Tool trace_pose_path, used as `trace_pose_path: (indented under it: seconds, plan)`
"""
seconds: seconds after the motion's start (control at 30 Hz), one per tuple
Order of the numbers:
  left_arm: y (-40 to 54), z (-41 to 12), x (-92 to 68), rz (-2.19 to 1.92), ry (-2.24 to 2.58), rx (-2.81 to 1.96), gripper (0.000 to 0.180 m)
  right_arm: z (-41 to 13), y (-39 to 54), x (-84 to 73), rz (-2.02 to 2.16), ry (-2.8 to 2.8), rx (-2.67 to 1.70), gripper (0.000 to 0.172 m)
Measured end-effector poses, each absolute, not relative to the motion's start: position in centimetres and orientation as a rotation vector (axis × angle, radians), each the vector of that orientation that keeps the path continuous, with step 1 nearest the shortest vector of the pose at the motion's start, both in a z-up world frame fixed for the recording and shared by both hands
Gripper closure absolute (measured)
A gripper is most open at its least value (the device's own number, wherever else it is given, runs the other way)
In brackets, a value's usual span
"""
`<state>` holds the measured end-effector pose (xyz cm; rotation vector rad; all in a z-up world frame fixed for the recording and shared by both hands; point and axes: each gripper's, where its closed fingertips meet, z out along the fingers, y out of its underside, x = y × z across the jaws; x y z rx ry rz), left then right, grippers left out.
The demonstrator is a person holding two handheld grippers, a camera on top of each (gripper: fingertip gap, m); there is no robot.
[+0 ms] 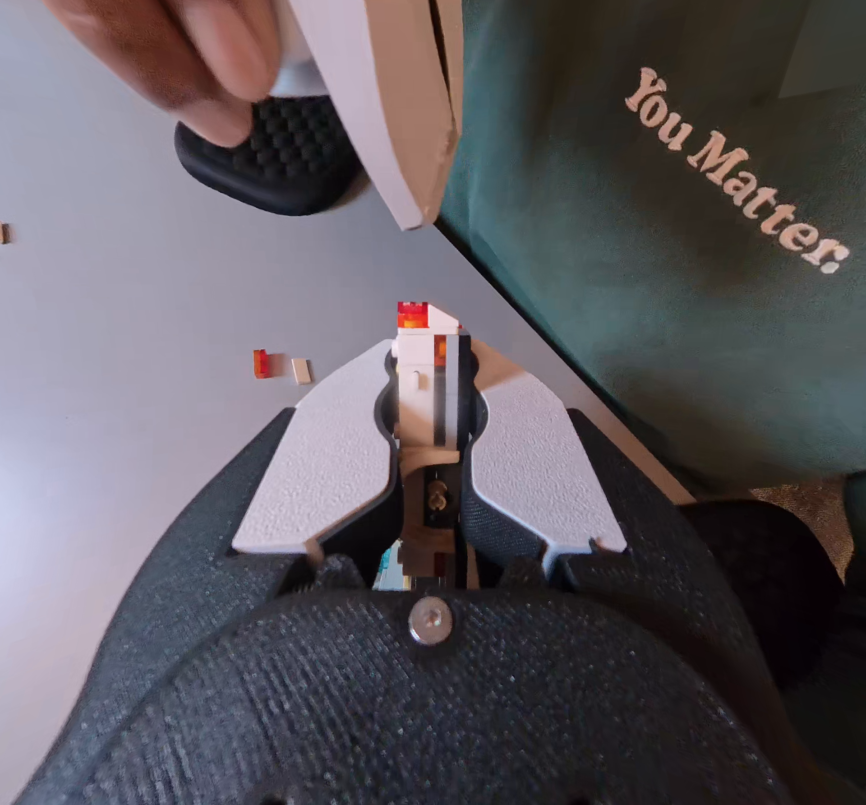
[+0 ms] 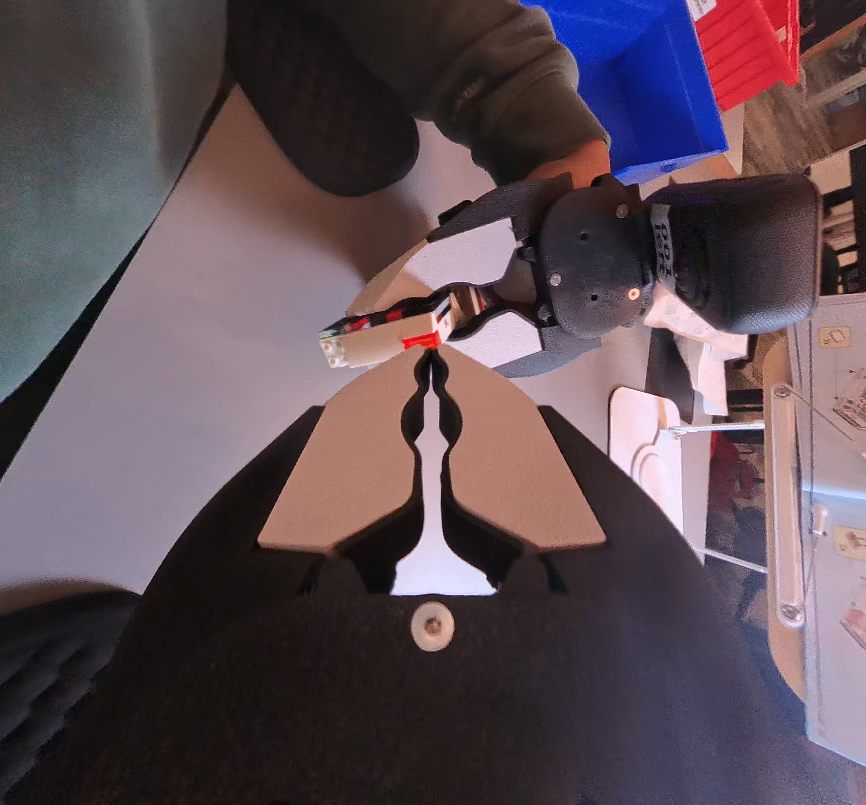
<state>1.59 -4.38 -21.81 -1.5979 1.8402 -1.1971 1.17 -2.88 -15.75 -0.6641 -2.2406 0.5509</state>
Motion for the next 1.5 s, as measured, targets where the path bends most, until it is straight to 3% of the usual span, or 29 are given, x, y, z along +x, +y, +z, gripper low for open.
trace_pose_path:
  seconds: [0.03, 0.1, 0.13, 0.27, 0.5, 0.57, 0.83, 1.0, 1.5]
  plan:
    - [-4.3, -21.6, 1.8, -1.209, 1.832, -1.594, 0.156, -15.7, -2.7, 1.1, 0.541, -2.253, -0.662, 0.160]
    - [-4.6, -21.5, 2.1, -1.222, 1.853, -1.579, 0.156, -16.8, -3.1, 1.1, 0.526, -2.323, -0.673, 0.135]
    - [-4.7, -21.6, 2.2, -1.226, 1.862, -1.580, 0.156, -17.3, -3.3, 1.1, 0.522, -2.348, -0.678, 0.133]
    - [-5.1, -21.6, 2.2, -1.244, 1.882, -1.571, 0.156, -17.7, -3.5, 0.7, 0.540, -2.359, -0.652, 0.150]
    - [-5.5, -21.7, 2.1, -1.240, 1.922, -1.547, 0.156, -17.6, -4.0, 0.6, 0.515, -2.388, -0.623, 0.156]
    - [-5.4, -21.7, 2.0, -1.232, 1.916, -1.545, 0.156, -17.1, -3.9, 0.3, 0.512, -2.340, -0.609, 0.172]
    - [-5.3, -21.4, 2.4, -1.254, 1.890, -1.546, 0.156, -16.6, -3.8, 0.6, 0.547, -2.291, -0.648, 0.172]
    - [-5.2, -21.3, 2.5, -1.250, 1.866, -1.553, 0.156, -17.1, -3.8, 1.0, 0.543, -2.340, -0.682, 0.149]
    - [-5.3, -21.6, 2.4, -1.198, 1.908, -1.526, 0.157, -17.5, -4.1, 0.9, 0.564, -2.333, -0.696, 0.156]
